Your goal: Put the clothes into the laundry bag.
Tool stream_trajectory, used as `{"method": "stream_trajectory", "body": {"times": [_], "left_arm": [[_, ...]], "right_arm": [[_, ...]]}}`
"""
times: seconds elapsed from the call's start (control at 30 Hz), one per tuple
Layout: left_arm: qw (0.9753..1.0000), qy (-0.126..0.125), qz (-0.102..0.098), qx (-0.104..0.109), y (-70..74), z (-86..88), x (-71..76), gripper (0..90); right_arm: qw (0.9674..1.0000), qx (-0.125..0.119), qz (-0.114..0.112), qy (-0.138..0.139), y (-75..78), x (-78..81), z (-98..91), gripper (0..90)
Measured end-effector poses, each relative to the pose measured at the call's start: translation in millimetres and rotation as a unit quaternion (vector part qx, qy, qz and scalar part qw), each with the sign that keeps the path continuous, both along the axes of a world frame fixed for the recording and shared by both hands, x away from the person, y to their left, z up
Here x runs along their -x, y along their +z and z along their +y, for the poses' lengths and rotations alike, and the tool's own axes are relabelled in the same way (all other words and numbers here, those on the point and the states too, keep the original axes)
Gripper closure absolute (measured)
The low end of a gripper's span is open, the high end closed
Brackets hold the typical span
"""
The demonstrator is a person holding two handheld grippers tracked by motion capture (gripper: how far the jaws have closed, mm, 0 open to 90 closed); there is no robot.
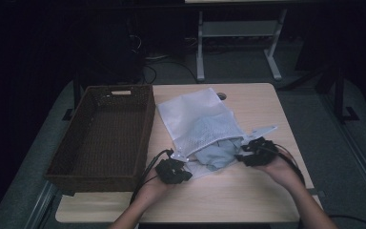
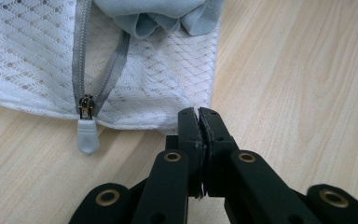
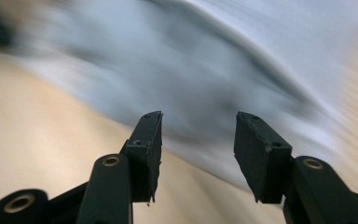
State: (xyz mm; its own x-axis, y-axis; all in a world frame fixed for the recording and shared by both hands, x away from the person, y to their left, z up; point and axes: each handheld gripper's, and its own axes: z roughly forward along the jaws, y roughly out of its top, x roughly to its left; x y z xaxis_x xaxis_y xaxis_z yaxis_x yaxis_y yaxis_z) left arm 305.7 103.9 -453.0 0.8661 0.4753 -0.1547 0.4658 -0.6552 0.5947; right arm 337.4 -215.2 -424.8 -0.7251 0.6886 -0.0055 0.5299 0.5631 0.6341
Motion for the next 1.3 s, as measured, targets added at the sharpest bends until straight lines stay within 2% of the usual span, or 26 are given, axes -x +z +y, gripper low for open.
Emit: {"method": "stream_trajectory", "body": {"times": [0.1,0.17,0.27,0.33,0.37,0.4,0.5,0.57,0.67,0.77,0.8,0.9,1.03,1.2,1.3], "left_arm": [[1.0,0.0,0.002,-0.002,0.1,-0.4,-0.1,88.1],[1.0,0.002,0.003,0.0,-0.2,-0.4,-0.3,88.4],[1.0,0.001,0.003,-0.002,-0.3,0.0,-0.8,88.6],[1.0,0.001,0.001,-0.003,-0.2,0.0,-0.6,88.8],[1.0,0.001,0.001,-0.003,-0.1,0.1,-0.6,88.7],[1.0,0.002,0.0,-0.003,-0.2,0.0,-0.4,88.7],[1.0,0.007,-0.004,-0.005,0.2,0.3,-0.3,88.9],[0.9999,0.009,-0.006,-0.007,0.5,0.6,-0.4,89.0],[0.9997,0.016,-0.012,-0.013,1.3,2.1,-1.0,89.0],[0.9995,0.025,-0.011,-0.016,1.5,4.5,-1.7,89.0],[0.9994,0.026,-0.012,-0.017,1.5,3.9,-1.2,89.0],[0.9993,0.027,-0.013,-0.021,1.8,3.9,-1.0,88.8],[0.9991,0.035,-0.017,-0.018,3.2,4.2,0.4,87.3],[0.9986,0.041,-0.032,-0.002,16.8,5.0,4.6,71.3],[0.9982,0.036,-0.046,0.011,30.9,3.4,6.8,64.7]], "right_arm": [[0.9982,0.011,0.014,-0.056,-11.4,-16.1,-30.9,51.7],[0.9969,0.012,0.021,-0.075,-17.2,-23.7,-42.6,52.1],[0.9955,0.006,0.039,-0.086,-25.8,-31.4,-50.6,53.7],[0.9957,-0.005,0.051,-0.077,-31.2,-33.7,-51.7,56.2],[0.9955,-0.006,0.057,-0.075,-33.2,-33.9,-50.6,57.0],[0.9959,-0.001,0.054,-0.073,-34.8,-33.1,-48.9,60.2],[0.9963,0.01,0.041,-0.075,-34.8,-30.4,-46.5,75.8],[0.9967,0.002,0.044,-0.068,-35.4,-28.4,-46.9,86.4],[0.9973,0.01,0.039,-0.061,-34.9,-25.1,-45.2,87.7],[0.9973,0.03,0.051,-0.044,-30.8,-12.0,-40.5,88.1],[0.9975,0.035,0.049,-0.038,-29.2,-7.1,-38.7,88.1],[0.9978,0.036,0.049,-0.025,-26.7,10.0,-35.7,88.1],[0.9983,0.024,0.051,-0.011,-23.8,31.8,-34.9,88.2],[0.9986,0.012,0.051,-0.006,-21.4,52.9,-33.0,88.1],[0.9987,0.012,0.05,-0.003,-20.5,54.1,-30.2,88.1]]}}
